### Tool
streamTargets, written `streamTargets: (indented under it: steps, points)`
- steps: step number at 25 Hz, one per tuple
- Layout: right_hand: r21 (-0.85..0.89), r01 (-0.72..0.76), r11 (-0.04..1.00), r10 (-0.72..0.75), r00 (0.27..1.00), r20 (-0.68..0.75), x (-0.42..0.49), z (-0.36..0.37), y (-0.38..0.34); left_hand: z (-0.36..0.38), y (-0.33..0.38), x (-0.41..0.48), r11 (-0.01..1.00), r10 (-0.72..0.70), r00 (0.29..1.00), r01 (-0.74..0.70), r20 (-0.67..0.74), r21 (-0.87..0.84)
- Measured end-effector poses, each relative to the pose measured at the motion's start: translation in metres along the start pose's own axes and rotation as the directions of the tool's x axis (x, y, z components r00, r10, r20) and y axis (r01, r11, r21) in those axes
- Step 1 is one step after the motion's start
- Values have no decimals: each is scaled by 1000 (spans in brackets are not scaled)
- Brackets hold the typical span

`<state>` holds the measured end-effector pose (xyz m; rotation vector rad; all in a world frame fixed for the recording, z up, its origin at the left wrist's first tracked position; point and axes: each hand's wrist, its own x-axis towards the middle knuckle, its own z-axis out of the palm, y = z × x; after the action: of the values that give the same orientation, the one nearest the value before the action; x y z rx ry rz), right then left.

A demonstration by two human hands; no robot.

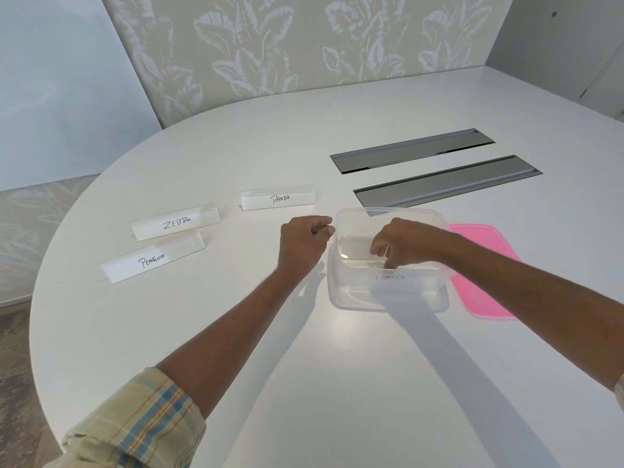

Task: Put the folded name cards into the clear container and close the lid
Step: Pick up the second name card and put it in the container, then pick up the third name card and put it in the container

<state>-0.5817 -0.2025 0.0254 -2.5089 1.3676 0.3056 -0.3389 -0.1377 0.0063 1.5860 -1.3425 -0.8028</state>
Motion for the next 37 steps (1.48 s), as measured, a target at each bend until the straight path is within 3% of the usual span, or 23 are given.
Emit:
streamTargets:
  steps: [7,12,16,25,32,37]
  points:
    - [256,7,967,71,953,-294,1,-62,-11,-31,-12,-3,997,-68,996,65,-64,-50]
    - [532,157,832,73,919,-386,25,-96,-71,-82,-29,-6,992,-109,981,96,-162,-87]
    - [698,234,677,25,940,-340,63,-97,-135,-140,-48,-10,988,-144,953,124,-267,-93]
    - [819,177,547,38,971,-235,165,-64,-250,-278,-105,-18,951,-308,809,259,-501,-168]
    - [853,86,515,118,978,-170,223,-22,-292,-332,-155,-17,907,-400,689,390,-604,-156]
    - [845,47,532,161,975,-155,241,3,-297,-336,-184,-14,862,-486,652,466,-582,-197]
